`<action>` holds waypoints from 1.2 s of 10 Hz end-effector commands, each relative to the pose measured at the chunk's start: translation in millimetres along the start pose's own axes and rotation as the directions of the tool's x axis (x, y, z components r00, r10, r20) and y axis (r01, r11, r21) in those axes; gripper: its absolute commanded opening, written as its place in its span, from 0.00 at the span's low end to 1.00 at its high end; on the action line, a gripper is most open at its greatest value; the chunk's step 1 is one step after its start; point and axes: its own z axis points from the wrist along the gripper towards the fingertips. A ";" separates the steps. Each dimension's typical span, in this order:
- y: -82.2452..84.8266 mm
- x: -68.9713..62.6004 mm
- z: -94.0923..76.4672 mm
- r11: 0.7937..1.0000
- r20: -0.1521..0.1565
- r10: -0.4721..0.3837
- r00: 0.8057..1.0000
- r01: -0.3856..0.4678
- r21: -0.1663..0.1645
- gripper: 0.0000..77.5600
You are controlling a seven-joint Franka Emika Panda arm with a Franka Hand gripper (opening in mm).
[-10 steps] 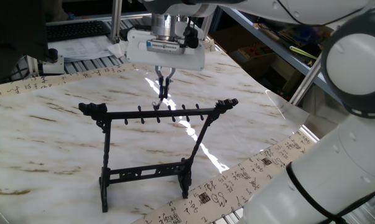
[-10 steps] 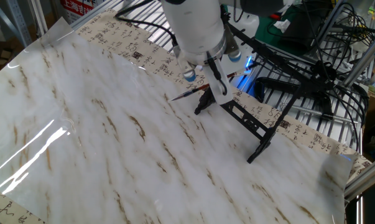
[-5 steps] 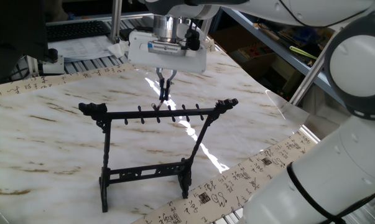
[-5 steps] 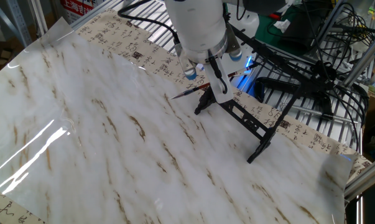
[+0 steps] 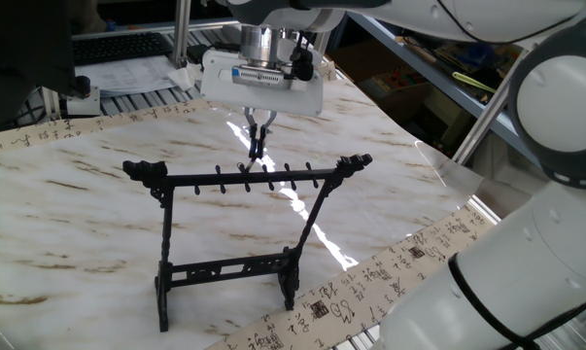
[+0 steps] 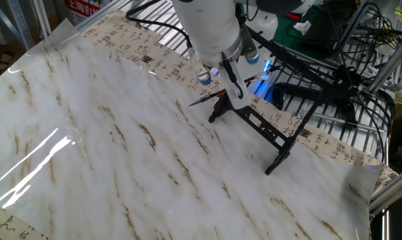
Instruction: Place the brush on the pen rack
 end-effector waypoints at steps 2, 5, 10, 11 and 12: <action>-2.7 3.9 5.0 1.000 -0.010 -0.004 1.000 0.004 -0.012 0.01; -5.0 6.4 9.1 1.000 -0.007 -0.013 1.000 0.013 -0.016 0.01; -6.1 7.8 12.1 1.000 0.021 -0.013 1.000 0.013 -0.013 0.01; -6.3 8.2 12.7 1.000 0.029 -0.012 1.000 0.012 -0.012 0.01; -6.6 8.6 13.6 1.000 0.041 -0.010 0.999 0.011 -0.011 0.01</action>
